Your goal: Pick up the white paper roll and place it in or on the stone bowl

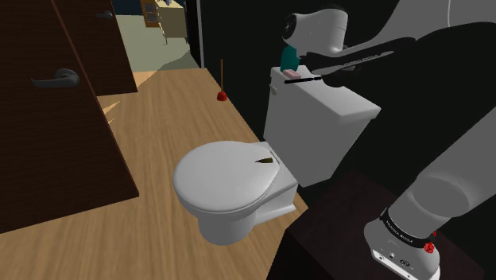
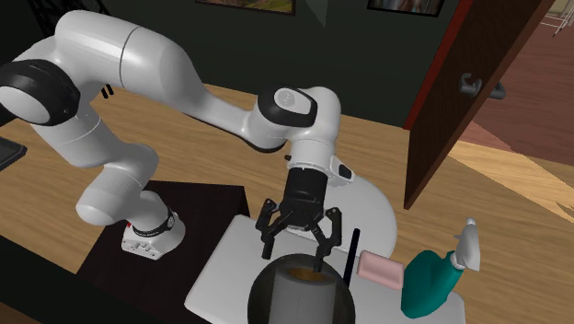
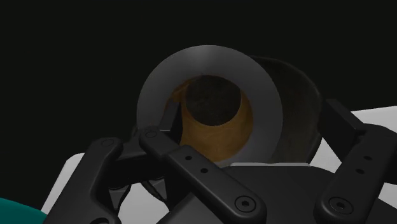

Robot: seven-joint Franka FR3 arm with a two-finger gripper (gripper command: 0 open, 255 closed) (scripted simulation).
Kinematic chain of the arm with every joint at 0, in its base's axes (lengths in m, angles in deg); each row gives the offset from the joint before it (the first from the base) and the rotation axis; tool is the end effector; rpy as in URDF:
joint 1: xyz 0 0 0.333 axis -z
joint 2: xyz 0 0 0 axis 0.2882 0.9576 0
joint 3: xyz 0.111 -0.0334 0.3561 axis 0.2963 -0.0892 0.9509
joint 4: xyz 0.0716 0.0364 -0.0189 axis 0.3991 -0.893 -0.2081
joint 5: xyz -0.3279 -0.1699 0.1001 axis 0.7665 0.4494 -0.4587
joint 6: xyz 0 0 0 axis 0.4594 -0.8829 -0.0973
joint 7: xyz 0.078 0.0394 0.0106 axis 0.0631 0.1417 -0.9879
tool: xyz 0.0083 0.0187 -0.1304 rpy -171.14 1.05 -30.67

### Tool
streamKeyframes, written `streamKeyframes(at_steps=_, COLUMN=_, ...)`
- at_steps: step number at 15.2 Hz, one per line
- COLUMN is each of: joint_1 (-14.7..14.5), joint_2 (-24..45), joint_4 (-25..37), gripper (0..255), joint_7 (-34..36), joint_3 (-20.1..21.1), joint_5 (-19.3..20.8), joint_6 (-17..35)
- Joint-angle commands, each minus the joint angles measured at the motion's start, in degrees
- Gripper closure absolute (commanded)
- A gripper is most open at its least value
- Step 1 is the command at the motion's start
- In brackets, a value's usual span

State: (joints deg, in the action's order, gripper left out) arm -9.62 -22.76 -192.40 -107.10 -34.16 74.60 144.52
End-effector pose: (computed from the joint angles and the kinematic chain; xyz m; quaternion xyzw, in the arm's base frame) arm 0.4906 -0.1125 0.5701 0.6929 0.4351 -0.3780 0.4332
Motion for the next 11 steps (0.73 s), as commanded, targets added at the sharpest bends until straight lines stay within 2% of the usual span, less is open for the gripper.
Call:
streamKeyframes(at_steps=1, joint_1=-1.1, joint_2=0.4, joint_4=1.6, gripper=0, joint_7=-0.2, joint_3=1.3, joint_5=-0.9, joint_6=-2.5)
streamKeyframes(at_steps=3, joint_1=-2.4, joint_2=1.2, joint_4=3.6, gripper=0, joint_7=-0.3, joint_3=2.8, joint_5=-1.8, joint_6=-5.4)
streamKeyframes(at_steps=11, joint_1=-2.4, joint_2=1.2, joint_4=3.6, gripper=0, joint_7=-0.3, joint_3=2.8, joint_5=-1.8, joint_6=-5.4)
